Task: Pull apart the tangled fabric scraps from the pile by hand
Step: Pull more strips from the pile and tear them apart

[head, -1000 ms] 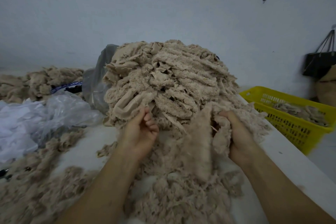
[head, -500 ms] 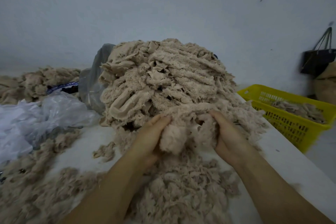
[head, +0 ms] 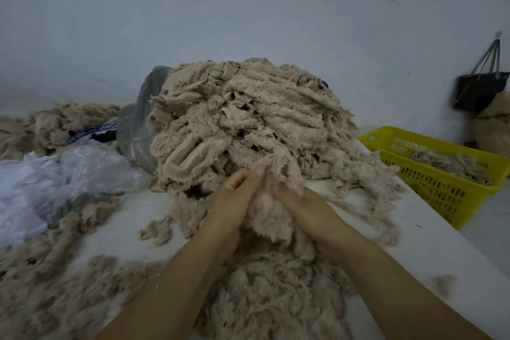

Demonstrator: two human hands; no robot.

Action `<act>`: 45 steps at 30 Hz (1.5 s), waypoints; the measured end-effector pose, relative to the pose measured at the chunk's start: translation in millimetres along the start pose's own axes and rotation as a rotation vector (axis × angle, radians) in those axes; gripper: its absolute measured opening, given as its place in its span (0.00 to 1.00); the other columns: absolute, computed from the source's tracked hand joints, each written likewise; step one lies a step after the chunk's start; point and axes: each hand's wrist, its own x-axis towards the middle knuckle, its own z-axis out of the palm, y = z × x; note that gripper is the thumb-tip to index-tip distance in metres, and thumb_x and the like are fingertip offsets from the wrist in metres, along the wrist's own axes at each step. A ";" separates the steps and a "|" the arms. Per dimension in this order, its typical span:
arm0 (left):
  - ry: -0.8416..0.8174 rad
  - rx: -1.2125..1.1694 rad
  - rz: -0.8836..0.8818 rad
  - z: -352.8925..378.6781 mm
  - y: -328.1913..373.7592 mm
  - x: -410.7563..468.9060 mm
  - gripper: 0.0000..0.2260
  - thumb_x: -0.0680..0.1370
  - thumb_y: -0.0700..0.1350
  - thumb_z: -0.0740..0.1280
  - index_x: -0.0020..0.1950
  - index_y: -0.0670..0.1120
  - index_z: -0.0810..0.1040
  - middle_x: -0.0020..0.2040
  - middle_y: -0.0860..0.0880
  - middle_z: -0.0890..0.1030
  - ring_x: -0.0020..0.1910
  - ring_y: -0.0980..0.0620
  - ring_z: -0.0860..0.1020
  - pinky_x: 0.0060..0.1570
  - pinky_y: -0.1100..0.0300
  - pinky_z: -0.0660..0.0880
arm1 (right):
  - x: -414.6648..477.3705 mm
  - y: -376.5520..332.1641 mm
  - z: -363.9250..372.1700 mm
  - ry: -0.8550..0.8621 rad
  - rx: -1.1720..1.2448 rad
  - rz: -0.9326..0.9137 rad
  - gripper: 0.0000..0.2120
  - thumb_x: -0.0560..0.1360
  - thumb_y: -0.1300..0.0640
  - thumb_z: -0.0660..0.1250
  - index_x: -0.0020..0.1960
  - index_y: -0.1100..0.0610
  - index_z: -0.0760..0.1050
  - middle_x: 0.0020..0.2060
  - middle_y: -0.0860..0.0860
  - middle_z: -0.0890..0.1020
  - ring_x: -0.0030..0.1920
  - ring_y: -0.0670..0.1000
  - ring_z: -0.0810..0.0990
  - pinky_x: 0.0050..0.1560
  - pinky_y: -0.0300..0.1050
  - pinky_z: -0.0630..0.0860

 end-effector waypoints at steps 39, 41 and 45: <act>-0.166 1.102 0.270 15.5 -12.2 37.3 0.13 0.83 0.51 0.60 0.47 0.48 0.81 0.44 0.52 0.78 0.45 0.54 0.77 0.40 0.65 0.69 | 56.8 14.0 -105.2 0.687 -0.442 0.014 0.16 0.84 0.60 0.50 0.49 0.65 0.74 0.44 0.64 0.77 0.45 0.60 0.80 0.31 0.41 0.73; -0.124 1.093 0.309 16.5 -11.0 44.7 0.12 0.83 0.50 0.60 0.53 0.47 0.82 0.49 0.51 0.77 0.51 0.52 0.75 0.47 0.62 0.70 | 51.9 1.2 -122.8 0.885 -0.160 -0.148 0.14 0.82 0.59 0.52 0.56 0.63 0.75 0.55 0.63 0.77 0.51 0.60 0.78 0.46 0.45 0.79; 0.053 1.077 0.397 14.6 -13.5 61.5 0.13 0.83 0.47 0.61 0.65 0.48 0.77 0.64 0.51 0.72 0.67 0.49 0.69 0.65 0.56 0.67 | 37.6 -3.7 -107.4 0.996 -0.300 -0.228 0.20 0.83 0.61 0.55 0.74 0.61 0.65 0.79 0.56 0.56 0.76 0.49 0.57 0.73 0.37 0.58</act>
